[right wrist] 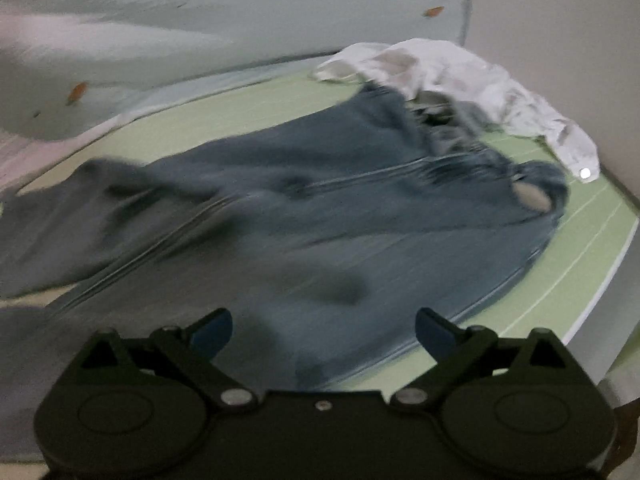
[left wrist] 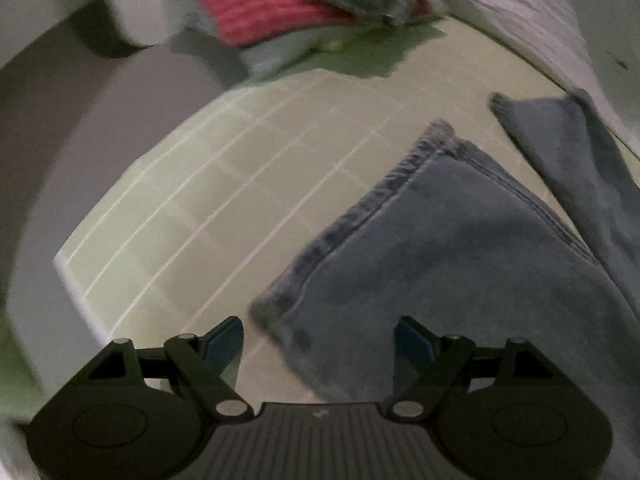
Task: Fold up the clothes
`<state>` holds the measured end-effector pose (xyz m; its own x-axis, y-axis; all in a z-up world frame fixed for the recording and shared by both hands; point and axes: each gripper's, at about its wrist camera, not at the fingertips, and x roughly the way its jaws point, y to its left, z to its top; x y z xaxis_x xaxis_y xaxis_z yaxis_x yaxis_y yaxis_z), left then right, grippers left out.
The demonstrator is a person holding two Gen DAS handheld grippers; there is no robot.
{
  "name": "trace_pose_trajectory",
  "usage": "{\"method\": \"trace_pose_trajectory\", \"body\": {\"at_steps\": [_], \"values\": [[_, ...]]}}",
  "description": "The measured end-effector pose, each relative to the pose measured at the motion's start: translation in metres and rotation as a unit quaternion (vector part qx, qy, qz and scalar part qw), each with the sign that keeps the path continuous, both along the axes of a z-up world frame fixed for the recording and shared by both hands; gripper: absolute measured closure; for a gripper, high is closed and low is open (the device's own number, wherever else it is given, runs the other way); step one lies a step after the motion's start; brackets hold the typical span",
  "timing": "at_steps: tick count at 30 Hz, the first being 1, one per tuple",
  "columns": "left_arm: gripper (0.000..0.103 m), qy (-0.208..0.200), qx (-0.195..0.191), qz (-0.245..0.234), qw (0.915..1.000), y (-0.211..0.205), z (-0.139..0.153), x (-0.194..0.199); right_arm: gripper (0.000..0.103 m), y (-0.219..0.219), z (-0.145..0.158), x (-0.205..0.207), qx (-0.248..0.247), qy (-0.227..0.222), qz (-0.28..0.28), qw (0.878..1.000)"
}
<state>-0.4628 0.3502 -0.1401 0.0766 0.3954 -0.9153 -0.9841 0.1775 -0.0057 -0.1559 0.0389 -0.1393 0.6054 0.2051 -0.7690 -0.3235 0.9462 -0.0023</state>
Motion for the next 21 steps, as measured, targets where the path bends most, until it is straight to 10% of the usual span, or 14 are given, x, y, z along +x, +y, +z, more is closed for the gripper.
{"method": "trace_pose_trajectory", "body": {"at_steps": [5, 7, 21], "values": [[0.048, 0.005, 0.026, -0.087, 0.9958, 0.007, -0.002, 0.003, 0.004, 0.039, -0.004, -0.033, -0.016, 0.012, 0.02, 1.0], [0.082, 0.007, 0.039, -0.107, 0.9934, 0.005, -0.002, 0.0, 0.004, 0.051, -0.005, -0.04, -0.019, 0.014, 0.029, 0.999], [0.085, -0.012, 0.011, -0.013, 0.9998, 0.02, 0.006, -0.093, 0.004, 0.118, -0.027, -0.067, -0.023, 0.057, 0.1, 0.993]]}}
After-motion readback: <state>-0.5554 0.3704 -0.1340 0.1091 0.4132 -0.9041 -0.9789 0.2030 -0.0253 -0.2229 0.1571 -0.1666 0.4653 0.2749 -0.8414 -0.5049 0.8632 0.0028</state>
